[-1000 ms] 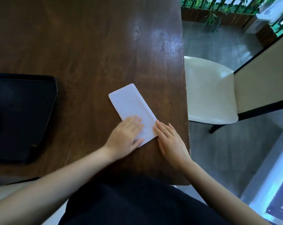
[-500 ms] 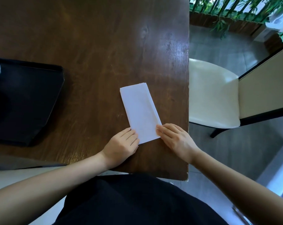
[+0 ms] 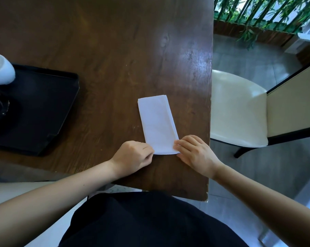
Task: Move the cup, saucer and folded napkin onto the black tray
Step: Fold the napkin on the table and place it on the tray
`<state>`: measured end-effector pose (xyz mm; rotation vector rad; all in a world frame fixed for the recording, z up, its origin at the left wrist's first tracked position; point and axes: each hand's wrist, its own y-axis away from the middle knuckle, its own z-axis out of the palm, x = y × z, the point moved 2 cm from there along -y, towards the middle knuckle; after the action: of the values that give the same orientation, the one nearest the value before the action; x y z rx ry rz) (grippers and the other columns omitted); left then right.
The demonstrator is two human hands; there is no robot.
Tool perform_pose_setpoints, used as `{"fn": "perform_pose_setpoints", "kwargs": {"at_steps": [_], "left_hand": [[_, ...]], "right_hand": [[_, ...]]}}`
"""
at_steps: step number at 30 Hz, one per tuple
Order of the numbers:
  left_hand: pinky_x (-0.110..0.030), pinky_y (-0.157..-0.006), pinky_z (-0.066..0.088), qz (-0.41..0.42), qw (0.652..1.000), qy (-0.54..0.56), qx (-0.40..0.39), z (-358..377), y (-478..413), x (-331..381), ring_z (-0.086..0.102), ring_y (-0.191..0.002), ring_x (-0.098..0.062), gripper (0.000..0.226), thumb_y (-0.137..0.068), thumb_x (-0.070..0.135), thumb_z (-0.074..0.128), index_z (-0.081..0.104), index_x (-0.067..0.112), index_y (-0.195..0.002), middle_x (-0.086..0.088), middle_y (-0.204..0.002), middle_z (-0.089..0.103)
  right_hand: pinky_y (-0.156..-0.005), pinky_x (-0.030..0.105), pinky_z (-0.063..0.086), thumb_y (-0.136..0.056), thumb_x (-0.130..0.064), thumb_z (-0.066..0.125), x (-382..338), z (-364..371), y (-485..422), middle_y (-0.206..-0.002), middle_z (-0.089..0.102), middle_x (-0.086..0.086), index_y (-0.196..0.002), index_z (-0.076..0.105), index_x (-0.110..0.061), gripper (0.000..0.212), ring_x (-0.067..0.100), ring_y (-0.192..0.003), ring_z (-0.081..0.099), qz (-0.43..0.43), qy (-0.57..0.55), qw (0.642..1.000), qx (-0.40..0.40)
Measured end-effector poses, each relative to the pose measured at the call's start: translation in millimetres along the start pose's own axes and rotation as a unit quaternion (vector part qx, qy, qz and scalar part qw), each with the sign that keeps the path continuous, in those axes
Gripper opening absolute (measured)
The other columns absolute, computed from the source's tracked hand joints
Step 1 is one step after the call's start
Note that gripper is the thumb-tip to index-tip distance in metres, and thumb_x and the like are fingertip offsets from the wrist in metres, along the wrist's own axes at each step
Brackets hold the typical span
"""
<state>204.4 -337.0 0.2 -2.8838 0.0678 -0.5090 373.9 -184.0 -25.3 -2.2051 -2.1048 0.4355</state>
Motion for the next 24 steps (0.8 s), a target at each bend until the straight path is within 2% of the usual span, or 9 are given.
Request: {"fn": "perform_pose_setpoints", "kwargs": {"at_steps": [6,9,11,13,15,18,21,22,24], "left_hand": [[-0.032,-0.066,0.058,-0.042,0.996,0.075,0.026,-19.8,1.4,-9.7,0.070,-0.074,-0.017,0.014,-0.084,0.017,0.062,0.073,0.009,-0.085,-0.003,-0.082,0.074],[-0.025,-0.073,0.058,-0.045,0.996,0.076,0.022,-22.7,3.9,-11.7,0.071,-0.081,-0.015,0.025,-0.080,0.030,0.070,0.073,0.010,-0.094,-0.003,-0.088,0.075],[-0.027,-0.072,0.059,-0.055,0.996,0.061,0.032,-21.5,3.8,-13.1,0.072,-0.080,-0.018,0.028,-0.076,0.028,0.076,0.073,0.007,-0.095,-0.006,-0.088,0.075],[-0.029,-0.070,0.060,-0.075,0.993,0.067,0.064,-22.6,0.1,-16.0,0.073,-0.078,-0.020,0.024,-0.076,0.022,0.075,0.074,0.005,-0.092,-0.008,-0.087,0.076],[-0.027,-0.073,0.058,-0.104,0.987,0.084,0.091,-26.4,-6.4,-20.8,0.073,-0.080,-0.020,0.023,-0.079,0.023,0.070,0.074,0.004,-0.092,-0.009,-0.087,0.076],[-0.020,-0.079,0.053,-0.168,0.968,0.141,0.120,-34.0,-17.4,-33.4,0.071,-0.086,-0.018,0.021,-0.081,0.018,0.069,0.072,0.005,-0.097,-0.007,-0.094,0.075],[-0.010,-0.075,0.049,-0.245,0.933,0.217,0.146,-36.5,-32.2,-52.3,0.065,-0.086,-0.006,0.018,-0.085,0.018,0.066,0.072,0.009,-0.099,-0.001,-0.096,0.073],[-0.011,-0.074,0.049,-0.273,0.921,0.234,0.152,-35.4,-38.2,-59.4,0.063,-0.086,-0.004,0.018,-0.086,0.020,0.065,0.071,0.011,-0.100,0.001,-0.097,0.072],[-0.020,-0.075,0.054,-0.326,0.896,0.260,0.153,-30.1,-51.4,-74.3,0.062,-0.089,-0.007,0.019,-0.088,0.022,0.062,0.070,0.012,-0.101,0.002,-0.099,0.069]], "right_hand": [[-0.081,0.036,0.054,-0.083,-0.012,0.068,-1.8,-20.4,-22.4,-0.092,0.072,0.003,-0.093,0.071,-0.010,0.011,0.024,-0.084,0.066,0.037,-0.072,0.997,0.019],[-0.073,0.034,0.054,-0.080,-0.009,0.070,-1.1,-29.0,-36.0,-0.086,0.072,0.004,-0.091,0.071,-0.007,0.011,0.025,-0.079,0.065,0.063,-0.096,0.993,0.025],[-0.071,0.033,0.053,-0.081,-0.008,0.070,0.1,-34.0,-44.8,-0.084,0.071,0.004,-0.092,0.071,-0.007,0.011,0.025,-0.077,0.065,0.073,-0.107,0.991,0.021],[-0.069,0.030,0.052,-0.082,-0.009,0.069,2.7,-38.2,-53.1,-0.084,0.071,0.003,-0.094,0.070,-0.007,0.012,0.023,-0.077,0.063,0.081,-0.125,0.989,0.012],[-0.070,0.019,0.046,-0.084,-0.011,0.067,7.0,-41.3,-61.9,-0.085,0.069,0.000,-0.097,0.069,-0.010,0.013,0.018,-0.079,0.062,0.117,-0.163,0.980,0.007],[-0.071,0.004,0.040,-0.087,-0.020,0.064,16.5,-42.3,-77.8,-0.088,0.061,-0.011,-0.100,0.067,-0.020,0.013,0.006,-0.083,0.059,0.239,-0.269,0.933,0.010],[-0.067,0.000,0.041,-0.089,-0.022,0.061,24.1,-35.7,-97.8,-0.088,0.062,-0.016,-0.095,0.064,-0.025,0.007,-0.006,-0.081,0.058,0.306,-0.354,0.883,0.038],[-0.065,0.000,0.041,-0.090,-0.021,0.060,26.9,-32.0,-104.8,-0.087,0.062,-0.017,-0.094,0.064,-0.022,0.006,-0.010,-0.078,0.057,0.323,-0.370,0.869,0.053],[-0.061,0.002,0.041,-0.091,-0.023,0.058,33.5,-21.5,-117.9,-0.083,0.061,-0.017,-0.095,0.066,-0.016,0.011,-0.010,-0.075,0.056,0.362,-0.386,0.845,0.078]]}}
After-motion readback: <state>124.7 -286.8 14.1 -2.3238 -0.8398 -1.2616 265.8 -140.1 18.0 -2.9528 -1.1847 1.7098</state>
